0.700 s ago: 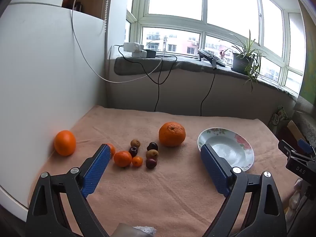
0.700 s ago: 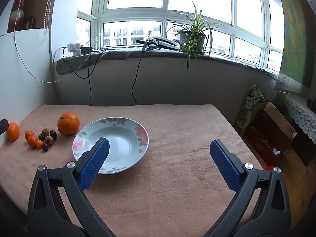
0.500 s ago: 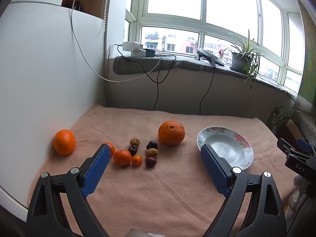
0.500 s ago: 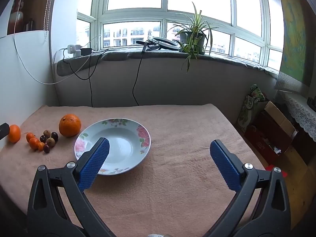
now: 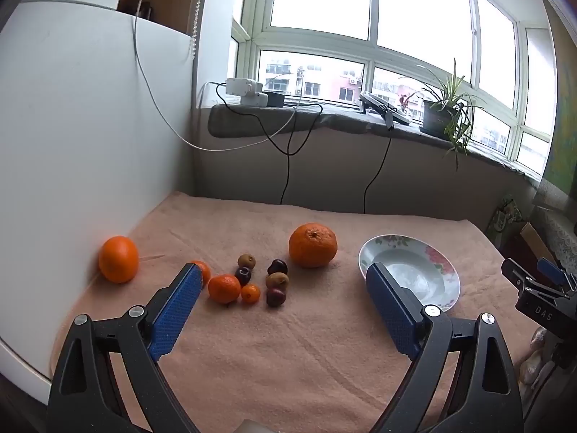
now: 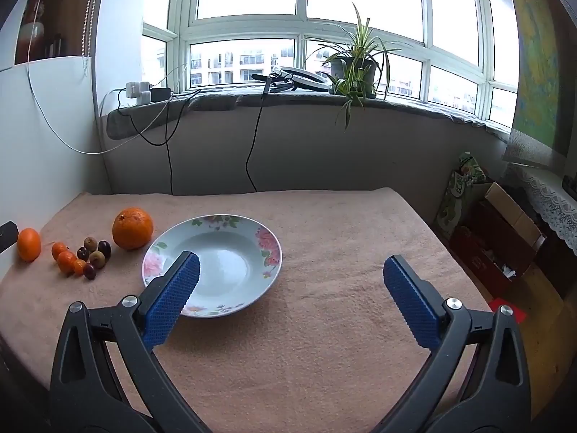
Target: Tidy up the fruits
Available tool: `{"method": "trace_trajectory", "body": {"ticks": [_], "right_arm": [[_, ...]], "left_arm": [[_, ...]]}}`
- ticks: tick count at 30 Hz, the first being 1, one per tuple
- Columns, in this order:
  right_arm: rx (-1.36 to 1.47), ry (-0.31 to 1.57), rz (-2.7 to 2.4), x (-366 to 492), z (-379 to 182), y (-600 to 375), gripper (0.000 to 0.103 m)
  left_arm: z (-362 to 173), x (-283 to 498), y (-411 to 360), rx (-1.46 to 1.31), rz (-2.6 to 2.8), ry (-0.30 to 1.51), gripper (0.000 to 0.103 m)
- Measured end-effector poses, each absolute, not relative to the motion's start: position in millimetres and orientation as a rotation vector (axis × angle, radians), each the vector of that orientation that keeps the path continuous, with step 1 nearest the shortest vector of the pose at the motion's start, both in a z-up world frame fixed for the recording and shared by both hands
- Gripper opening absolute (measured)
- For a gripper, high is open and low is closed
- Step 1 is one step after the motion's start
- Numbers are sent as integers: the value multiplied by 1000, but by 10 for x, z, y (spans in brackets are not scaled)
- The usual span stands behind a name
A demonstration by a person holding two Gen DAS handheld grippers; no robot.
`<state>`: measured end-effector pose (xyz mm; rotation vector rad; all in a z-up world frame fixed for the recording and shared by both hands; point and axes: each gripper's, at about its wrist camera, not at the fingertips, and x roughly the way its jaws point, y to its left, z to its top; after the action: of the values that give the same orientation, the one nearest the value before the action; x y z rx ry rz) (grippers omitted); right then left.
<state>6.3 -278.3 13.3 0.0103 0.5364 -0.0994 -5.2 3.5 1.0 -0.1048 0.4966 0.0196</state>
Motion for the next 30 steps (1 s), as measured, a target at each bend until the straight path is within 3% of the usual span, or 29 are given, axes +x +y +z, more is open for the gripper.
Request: {"method": "trace_trajectory", "body": {"ticks": [30], "right_arm": [[27, 546, -92, 58, 65, -2796, 103]], "left_arm": [[18, -66, 14, -108, 6, 499, 92]]}}
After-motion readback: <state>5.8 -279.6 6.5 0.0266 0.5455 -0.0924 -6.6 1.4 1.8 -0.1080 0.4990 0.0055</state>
